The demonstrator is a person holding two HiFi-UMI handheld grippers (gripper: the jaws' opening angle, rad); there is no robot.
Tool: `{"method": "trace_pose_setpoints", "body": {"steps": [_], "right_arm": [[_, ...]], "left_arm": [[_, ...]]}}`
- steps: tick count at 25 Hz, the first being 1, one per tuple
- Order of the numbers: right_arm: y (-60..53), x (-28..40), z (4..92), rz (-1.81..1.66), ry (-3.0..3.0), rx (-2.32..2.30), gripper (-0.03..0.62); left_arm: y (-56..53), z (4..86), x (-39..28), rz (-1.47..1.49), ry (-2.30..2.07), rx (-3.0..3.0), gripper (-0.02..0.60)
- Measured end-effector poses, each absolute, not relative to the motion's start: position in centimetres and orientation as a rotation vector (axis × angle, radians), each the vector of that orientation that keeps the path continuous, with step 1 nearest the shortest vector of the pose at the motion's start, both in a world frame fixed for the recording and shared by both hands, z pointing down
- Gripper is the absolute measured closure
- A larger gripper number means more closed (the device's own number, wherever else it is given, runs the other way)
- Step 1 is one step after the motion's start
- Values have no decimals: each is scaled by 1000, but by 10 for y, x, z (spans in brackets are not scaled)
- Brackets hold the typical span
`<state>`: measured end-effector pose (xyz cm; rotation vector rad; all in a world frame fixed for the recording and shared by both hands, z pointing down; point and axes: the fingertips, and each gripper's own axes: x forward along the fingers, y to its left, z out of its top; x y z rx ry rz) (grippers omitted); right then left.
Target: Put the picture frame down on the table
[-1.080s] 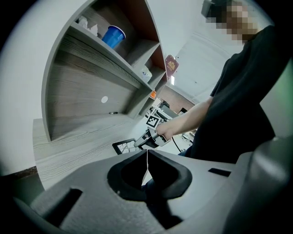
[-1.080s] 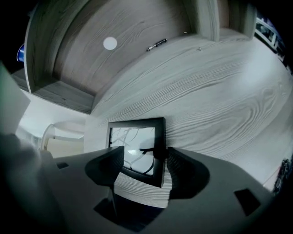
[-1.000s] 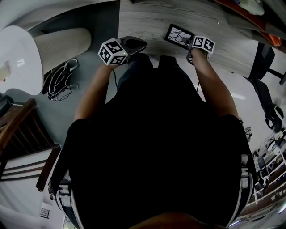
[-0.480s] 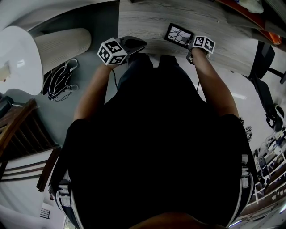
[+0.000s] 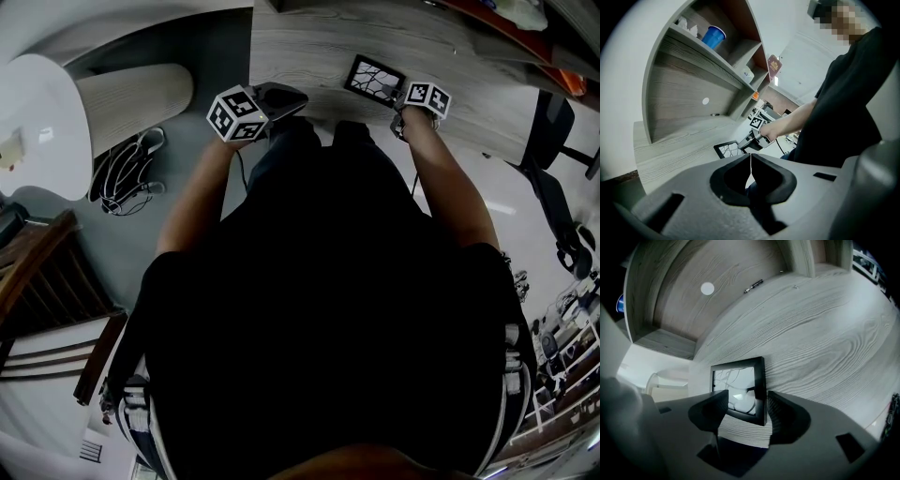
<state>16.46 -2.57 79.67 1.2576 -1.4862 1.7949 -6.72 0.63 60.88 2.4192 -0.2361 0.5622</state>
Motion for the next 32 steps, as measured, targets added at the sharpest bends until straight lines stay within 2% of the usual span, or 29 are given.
{"method": "trace_pose_setpoints", "body": {"steps": [4,12,15,27,32], "right_arm": [[-24,164,794,1788,-1490,1254,367],[-20,167,789,1784,-1494,1256,543],[-20,166,787,1789,-1502,1255,577],[-23,163,783,1792,-1518,1248,586],[-43,161,761,1546,-1664,1235,586]], "left_arm": [[6,608,-65,561,-234,2425,563],[8,606,-60,558,-229,2432,562],[9,606,-61,562,-230,2432,562],[3,606,-60,565,-219,2438,562],[2,608,-57,566,-206,2439,563]]}}
